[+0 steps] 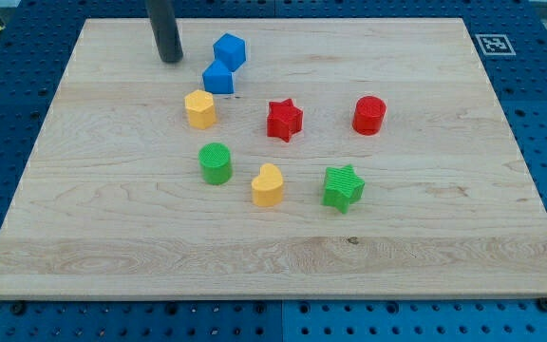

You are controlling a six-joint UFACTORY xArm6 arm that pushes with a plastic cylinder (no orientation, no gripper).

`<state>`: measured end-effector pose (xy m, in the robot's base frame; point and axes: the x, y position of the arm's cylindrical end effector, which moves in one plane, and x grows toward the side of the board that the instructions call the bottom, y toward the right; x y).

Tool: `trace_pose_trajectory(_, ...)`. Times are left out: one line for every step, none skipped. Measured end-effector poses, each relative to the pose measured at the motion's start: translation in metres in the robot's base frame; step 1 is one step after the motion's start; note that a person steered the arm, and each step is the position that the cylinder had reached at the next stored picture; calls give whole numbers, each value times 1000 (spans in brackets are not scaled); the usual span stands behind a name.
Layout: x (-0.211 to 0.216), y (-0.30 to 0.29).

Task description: Place the blue triangle in between the blue cube and yellow hexagon

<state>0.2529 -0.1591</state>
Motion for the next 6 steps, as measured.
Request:
trace_pose_trajectory(-47,31)
trace_pose_trajectory(-40,139)
trace_pose_trajectory(5,248)
trace_pose_trajectory(85,321)
trace_pose_trajectory(154,362)
trace_pose_trajectory(191,359)
